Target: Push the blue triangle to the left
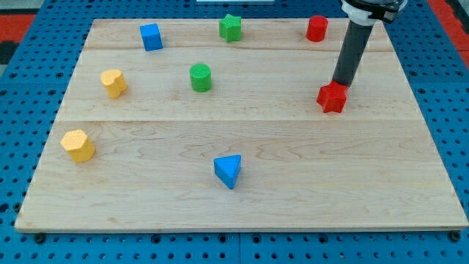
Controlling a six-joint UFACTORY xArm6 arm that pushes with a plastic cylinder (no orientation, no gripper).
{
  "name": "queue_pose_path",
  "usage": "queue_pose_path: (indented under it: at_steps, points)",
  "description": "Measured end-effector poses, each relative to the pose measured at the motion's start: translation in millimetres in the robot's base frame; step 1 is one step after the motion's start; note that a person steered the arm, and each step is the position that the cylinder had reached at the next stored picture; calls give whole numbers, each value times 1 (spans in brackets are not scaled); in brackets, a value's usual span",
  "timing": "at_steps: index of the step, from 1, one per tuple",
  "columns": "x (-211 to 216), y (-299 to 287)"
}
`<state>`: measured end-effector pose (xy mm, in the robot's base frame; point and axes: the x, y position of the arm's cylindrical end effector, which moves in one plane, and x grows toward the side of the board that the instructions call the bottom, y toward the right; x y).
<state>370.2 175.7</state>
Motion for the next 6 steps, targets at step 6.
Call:
queue_pose_path:
  at_steps: [6]
  points:
    - [-2, 0]
